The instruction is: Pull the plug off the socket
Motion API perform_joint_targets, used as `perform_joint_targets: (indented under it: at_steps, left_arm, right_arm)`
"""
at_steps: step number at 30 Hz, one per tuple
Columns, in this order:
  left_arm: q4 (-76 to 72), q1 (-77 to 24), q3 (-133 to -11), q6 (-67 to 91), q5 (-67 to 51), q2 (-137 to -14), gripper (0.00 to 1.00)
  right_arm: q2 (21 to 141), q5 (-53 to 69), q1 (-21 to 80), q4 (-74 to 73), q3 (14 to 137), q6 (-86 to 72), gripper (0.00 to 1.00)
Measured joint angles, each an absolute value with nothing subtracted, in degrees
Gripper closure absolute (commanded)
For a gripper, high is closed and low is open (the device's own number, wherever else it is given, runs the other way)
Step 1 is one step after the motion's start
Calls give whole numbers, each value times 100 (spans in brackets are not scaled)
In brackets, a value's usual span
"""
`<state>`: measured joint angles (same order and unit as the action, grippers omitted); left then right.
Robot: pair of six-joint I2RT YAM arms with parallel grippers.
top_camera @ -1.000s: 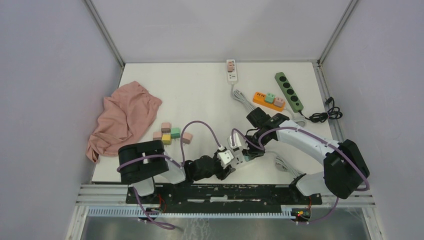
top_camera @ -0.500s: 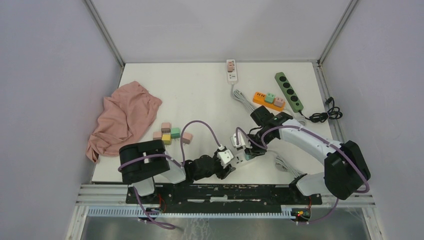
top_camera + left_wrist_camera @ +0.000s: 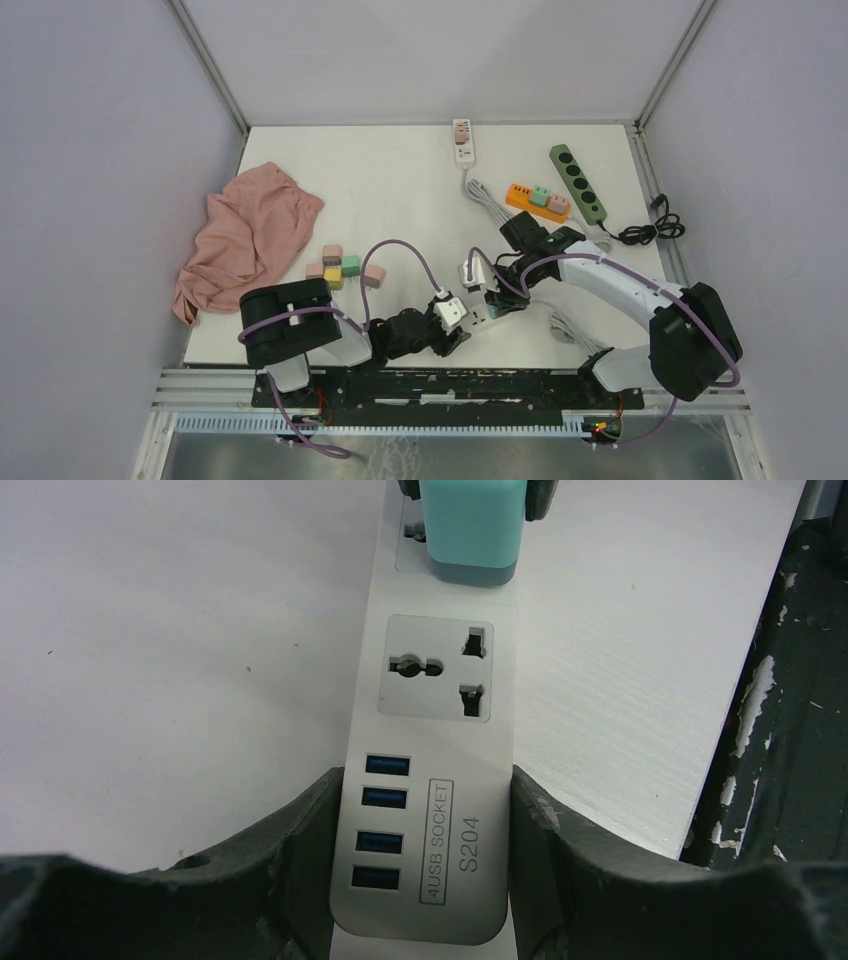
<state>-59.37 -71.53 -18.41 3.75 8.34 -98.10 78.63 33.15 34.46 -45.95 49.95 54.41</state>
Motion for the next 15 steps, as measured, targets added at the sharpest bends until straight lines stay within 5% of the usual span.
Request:
perform_joint_targets:
  at_steps: [10, 15]
  left_arm:
    - [-6077, -7144, -1844, 368, 777, -9854, 97]
    - [-6080, -7146, -1844, 370, 742, -9872, 97]
  right_arm:
    - [7570, 4001, 3107, -4974, 4884, 6694, 100]
    - [7603, 3983, 3398, -4613, 4884, 6029, 100]
